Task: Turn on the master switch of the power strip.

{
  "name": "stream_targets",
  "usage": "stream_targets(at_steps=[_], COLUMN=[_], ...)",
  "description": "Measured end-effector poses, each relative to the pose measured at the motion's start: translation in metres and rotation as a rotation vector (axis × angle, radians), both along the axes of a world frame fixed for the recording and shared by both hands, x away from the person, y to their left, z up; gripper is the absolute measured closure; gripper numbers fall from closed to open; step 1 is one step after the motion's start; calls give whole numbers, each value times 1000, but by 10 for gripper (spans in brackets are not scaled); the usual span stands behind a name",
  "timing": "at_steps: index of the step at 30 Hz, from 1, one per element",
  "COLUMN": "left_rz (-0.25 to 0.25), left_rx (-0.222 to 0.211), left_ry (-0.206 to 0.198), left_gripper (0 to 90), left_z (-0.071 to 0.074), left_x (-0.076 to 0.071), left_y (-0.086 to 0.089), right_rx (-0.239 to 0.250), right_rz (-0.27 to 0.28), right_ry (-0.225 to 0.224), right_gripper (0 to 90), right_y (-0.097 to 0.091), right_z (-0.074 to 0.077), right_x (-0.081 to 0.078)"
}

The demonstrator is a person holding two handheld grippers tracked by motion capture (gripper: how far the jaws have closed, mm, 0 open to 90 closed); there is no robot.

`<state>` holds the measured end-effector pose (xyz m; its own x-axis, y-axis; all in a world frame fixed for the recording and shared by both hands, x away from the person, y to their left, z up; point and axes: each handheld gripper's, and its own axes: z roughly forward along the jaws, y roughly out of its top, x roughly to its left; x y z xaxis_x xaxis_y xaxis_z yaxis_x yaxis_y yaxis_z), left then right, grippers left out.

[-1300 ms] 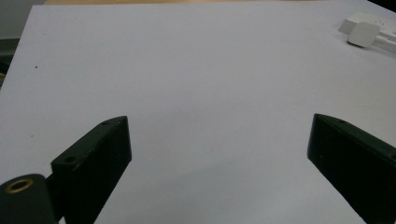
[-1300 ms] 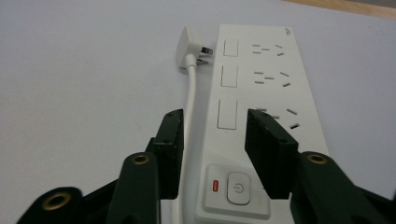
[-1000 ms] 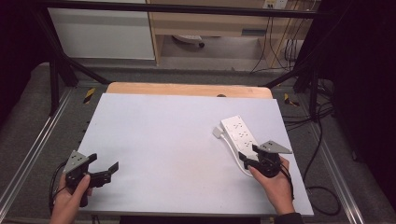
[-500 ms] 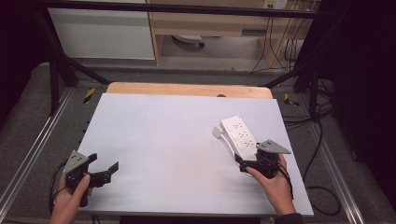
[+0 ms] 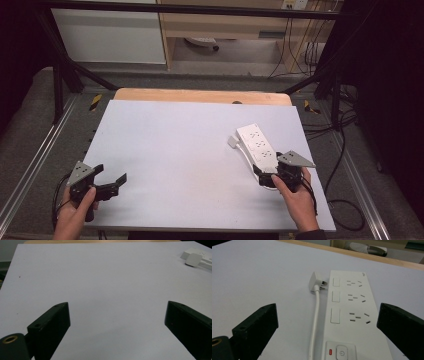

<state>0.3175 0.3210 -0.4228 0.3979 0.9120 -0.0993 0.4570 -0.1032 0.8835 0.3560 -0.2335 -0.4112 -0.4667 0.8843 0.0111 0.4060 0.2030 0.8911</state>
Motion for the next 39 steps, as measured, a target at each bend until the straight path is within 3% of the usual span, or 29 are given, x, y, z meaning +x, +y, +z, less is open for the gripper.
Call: stream_targets(at_steps=[26,39], left_rz=[0,0], left_rx=[-4,-5], left_ry=[-2,-3], left_gripper=[62,62], left_z=[0,1], left_x=[-1,-1], left_y=[1,1], right_rx=[26,27], right_rz=[-9,-37], right_ry=[-46,-57], right_gripper=[19,24], right_y=[-14,-34], right_z=[12,12], right_x=[-19,-35])
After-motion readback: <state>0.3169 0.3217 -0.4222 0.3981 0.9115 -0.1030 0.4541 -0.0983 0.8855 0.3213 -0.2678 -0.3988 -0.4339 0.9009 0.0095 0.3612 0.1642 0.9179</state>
